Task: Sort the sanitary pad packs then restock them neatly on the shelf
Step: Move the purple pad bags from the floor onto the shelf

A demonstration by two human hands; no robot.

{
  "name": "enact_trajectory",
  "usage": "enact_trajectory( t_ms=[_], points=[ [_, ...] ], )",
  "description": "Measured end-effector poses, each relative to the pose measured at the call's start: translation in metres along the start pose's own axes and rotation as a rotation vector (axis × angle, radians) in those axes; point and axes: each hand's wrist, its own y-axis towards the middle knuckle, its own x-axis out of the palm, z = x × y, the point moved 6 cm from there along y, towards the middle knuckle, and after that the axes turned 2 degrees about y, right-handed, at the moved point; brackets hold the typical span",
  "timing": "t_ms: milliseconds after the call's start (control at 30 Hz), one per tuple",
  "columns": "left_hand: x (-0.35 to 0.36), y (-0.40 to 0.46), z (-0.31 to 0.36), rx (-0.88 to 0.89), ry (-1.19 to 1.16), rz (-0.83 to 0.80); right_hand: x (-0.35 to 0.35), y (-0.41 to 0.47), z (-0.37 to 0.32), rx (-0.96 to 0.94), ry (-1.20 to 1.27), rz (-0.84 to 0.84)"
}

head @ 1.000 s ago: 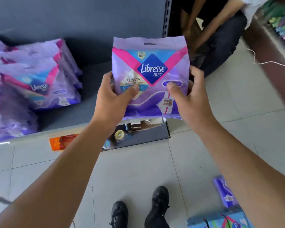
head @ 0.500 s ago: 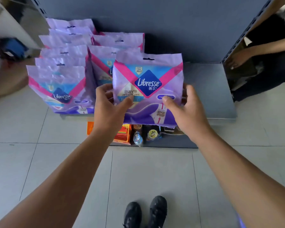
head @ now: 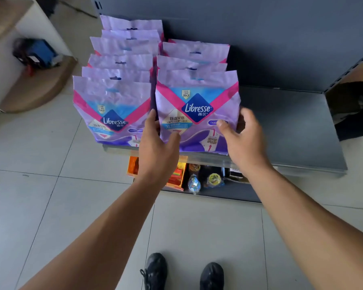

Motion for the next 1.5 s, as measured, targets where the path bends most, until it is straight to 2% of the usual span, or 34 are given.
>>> enact_trajectory(
  t_ms=[133,367,567,833,1067,1500],
  points=[
    [-0.002,0.005,-0.008,0.054,0.057,-0.058,0.014,0.008,0.004,0.003,0.041,0.031],
    [-0.005,0.001,-0.007,0.104,0.214,0.015,0.033,0.011,0.009,-0.009,0.06,0.048],
    [-0.001,0.001,-0.017,0.061,0.276,-0.025,0.042,0.012,0.022,0.016,-0.006,-0.022],
    [0.01,0.008,-0.034,0.028,0.349,-0.136,0.047,0.016,0.013,-0.075,-0.009,0.132],
    [0.029,0.024,-0.047,0.01,0.351,-0.242,0.052,0.019,0.022,-0.089,-0.028,0.143],
    [0.036,0.034,-0.05,0.039,0.393,-0.253,0.058,0.027,0.031,-0.024,-0.056,0.096]
  ],
)
